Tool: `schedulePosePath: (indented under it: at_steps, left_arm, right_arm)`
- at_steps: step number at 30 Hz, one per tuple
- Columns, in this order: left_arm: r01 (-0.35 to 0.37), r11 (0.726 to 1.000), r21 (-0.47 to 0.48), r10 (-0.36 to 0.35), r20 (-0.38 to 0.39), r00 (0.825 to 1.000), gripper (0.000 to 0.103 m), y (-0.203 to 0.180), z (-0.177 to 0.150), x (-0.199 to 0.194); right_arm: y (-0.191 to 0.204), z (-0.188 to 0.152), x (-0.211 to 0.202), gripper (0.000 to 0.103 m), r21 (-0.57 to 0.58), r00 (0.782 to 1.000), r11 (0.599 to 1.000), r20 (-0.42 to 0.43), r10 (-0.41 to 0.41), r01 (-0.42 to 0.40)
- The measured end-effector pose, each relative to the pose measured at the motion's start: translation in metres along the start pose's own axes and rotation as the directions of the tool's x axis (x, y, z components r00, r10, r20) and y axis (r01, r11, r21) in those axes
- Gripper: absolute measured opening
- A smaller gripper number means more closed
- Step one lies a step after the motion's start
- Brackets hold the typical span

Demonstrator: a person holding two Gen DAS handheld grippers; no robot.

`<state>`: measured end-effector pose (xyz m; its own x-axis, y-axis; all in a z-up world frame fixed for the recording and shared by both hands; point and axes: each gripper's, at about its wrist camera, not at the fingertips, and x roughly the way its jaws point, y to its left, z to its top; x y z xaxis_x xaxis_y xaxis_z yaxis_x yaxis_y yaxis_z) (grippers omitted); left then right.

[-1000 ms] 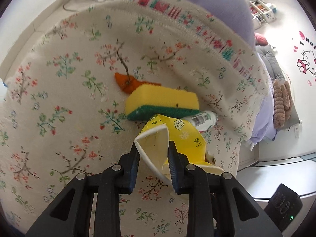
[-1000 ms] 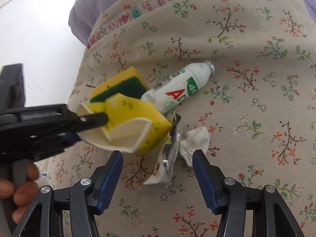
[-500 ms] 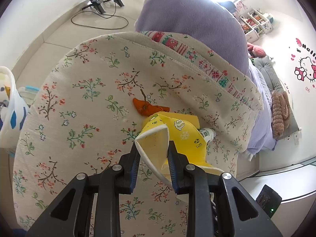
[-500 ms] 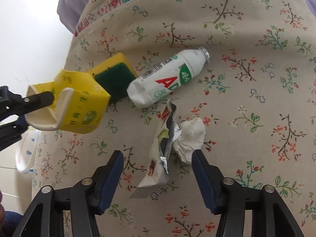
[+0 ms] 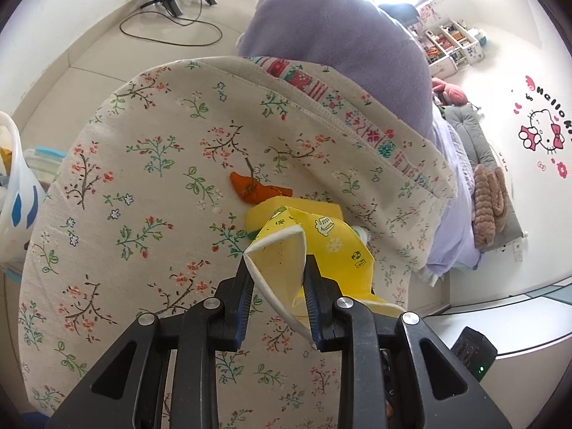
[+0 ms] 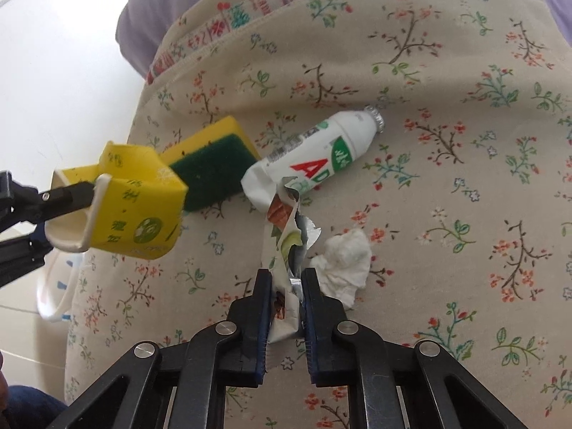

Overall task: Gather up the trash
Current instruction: 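Grasp the yellow cup with the left tool while the right tool grasps the foil wrapper, then carry cup and wrapper to the wastebasket and open both tools over it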

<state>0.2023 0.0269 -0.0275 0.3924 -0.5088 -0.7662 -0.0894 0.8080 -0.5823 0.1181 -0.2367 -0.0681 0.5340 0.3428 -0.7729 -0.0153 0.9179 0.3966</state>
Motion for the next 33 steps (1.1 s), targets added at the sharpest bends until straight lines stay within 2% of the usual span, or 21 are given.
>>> schedulePosePath:
  at_steps: [6,11,16,23,27,33]
  left_arm:
    - [0.062,0.998,-0.033,-0.062,0.002,0.998,0.029,0.009,0.007,-0.017]
    - [0.079,0.996,-0.051,-0.076,0.057,0.995,0.029,0.022,0.012,-0.046]
    - [0.027,0.998,-0.055,-0.022,0.100,0.995,0.029,0.045,0.008,-0.067]
    - [-0.035,0.985,-0.168,0.064,0.170,0.983,0.029,0.108,0.006,-0.101]
    - [-0.103,0.971,-0.217,0.152,0.225,0.962,0.029,0.144,0.001,-0.128]
    - [-0.213,0.932,-0.292,0.293,0.267,0.918,0.029,0.194,-0.009,-0.158]
  right_arm:
    - [0.004,0.004,-0.013,0.014,0.003,0.996,0.999,0.068,0.051,-0.051]
    - [0.009,0.007,-0.023,0.014,0.000,0.989,0.996,0.120,0.090,-0.091]
    - [0.019,0.010,-0.028,0.014,-0.017,0.983,0.994,0.148,0.113,-0.112]
    - [0.045,0.013,-0.029,0.014,-0.064,0.977,0.989,0.158,0.140,-0.131]
    - [0.063,0.018,-0.027,0.014,-0.084,0.974,0.985,0.160,0.163,-0.151]
    - [0.106,0.025,-0.012,0.014,-0.125,0.962,0.968,0.141,0.233,-0.216]
